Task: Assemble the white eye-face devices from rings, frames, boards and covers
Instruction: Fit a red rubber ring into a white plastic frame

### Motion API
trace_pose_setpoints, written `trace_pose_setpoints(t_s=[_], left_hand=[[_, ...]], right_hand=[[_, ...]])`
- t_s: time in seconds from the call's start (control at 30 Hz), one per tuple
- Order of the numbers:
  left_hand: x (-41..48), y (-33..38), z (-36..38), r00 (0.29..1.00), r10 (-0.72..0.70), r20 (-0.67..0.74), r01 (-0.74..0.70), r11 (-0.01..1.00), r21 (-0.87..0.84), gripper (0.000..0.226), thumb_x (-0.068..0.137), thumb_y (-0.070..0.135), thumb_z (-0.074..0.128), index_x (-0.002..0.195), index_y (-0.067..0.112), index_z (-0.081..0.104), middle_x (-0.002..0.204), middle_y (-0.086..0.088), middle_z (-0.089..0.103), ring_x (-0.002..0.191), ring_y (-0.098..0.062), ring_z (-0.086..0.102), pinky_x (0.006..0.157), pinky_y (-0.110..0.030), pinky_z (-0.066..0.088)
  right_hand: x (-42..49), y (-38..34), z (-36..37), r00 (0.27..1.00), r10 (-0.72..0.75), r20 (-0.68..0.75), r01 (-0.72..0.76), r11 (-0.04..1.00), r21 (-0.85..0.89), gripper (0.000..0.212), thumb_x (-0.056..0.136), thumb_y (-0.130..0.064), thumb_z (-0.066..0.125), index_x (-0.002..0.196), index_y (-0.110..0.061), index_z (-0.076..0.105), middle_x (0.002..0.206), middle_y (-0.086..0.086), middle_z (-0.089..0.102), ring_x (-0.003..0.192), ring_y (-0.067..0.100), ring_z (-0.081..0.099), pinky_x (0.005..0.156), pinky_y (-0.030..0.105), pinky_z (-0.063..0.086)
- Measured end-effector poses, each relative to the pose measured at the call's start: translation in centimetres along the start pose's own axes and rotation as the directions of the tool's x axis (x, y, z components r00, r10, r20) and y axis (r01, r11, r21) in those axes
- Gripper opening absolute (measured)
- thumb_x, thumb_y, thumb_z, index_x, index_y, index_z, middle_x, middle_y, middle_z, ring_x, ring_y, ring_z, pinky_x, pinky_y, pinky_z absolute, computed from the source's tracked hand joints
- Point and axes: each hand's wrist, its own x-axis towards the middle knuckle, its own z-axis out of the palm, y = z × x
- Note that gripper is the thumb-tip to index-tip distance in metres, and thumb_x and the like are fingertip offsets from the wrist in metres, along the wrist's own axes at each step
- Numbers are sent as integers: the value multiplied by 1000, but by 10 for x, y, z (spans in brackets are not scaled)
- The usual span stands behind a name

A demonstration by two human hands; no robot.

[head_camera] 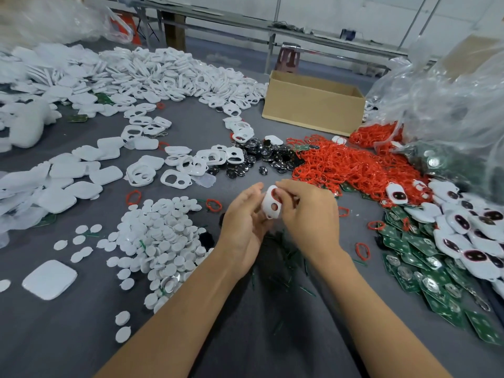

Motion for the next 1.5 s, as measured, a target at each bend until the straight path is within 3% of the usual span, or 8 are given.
trace_pose_setpoints(t_s=[0.13,0.27,0.43,0.53,0.7,0.87,1.23,1.5], left_hand=[[-8,0,-3,982,189,7,-176,897,405,24,94,-8,52,109,9,60,100,-9,72,77,-12,71,63,-26,59],[-11,1,-12,879,463,117,-336,425,841,23,79,4,75,98,17,70,90,7,73,78,-3,68,75,-31,58],[-14,-1,-11,796,509,328,-403,42,914,71,64,38,87,126,16,60,120,0,63,110,-20,53,94,-30,42],[-12,-3,-10,677,591,439,-496,-73,865,65,69,35,84,125,11,63,120,-2,59,114,-26,48,96,-32,41],[-8,2,-13,791,596,137,-398,333,855,23,92,27,64,112,15,68,78,-4,66,75,-21,60,71,-35,47],[-1,7,-15,930,340,-139,-222,823,523,17,97,22,56,87,18,70,75,4,71,64,-6,64,72,-35,51],[1,6,-16,856,471,-211,-318,803,504,32,71,23,85,97,30,69,93,6,72,80,-11,66,68,-38,59],[-3,9,-13,813,519,-264,-315,773,551,34,72,21,85,99,28,66,99,4,70,90,-22,66,78,-53,56]], right_hand=[[9,7,-17,993,25,-116,-25,1000,-4,12,90,-17,61,92,-18,73,79,4,74,72,29,67,66,44,51],[23,9,-34,986,157,56,-163,978,127,6,81,-14,73,81,-20,74,67,-13,68,65,0,64,72,23,53],[27,-1,-42,950,198,241,-229,967,108,5,75,-16,78,72,-18,74,59,-8,68,57,1,62,59,17,50],[30,-13,-36,922,211,325,-286,937,202,13,77,-15,75,65,-14,71,53,-5,67,44,5,60,49,17,48],[60,-15,-19,887,163,433,-300,915,270,35,92,-30,62,69,-7,72,60,6,68,49,13,56,51,25,46],[91,-8,37,898,172,405,-174,984,-32,19,88,-19,64,76,-8,74,76,7,72,69,16,62,68,25,48],[96,-7,72,834,318,452,-343,939,-28,25,76,-14,70,53,-21,61,60,-5,63,66,13,62,67,30,54],[97,-8,81,867,250,432,-272,962,-12,5,77,-15,73,81,-18,73,86,1,71,86,20,66,82,38,55]])
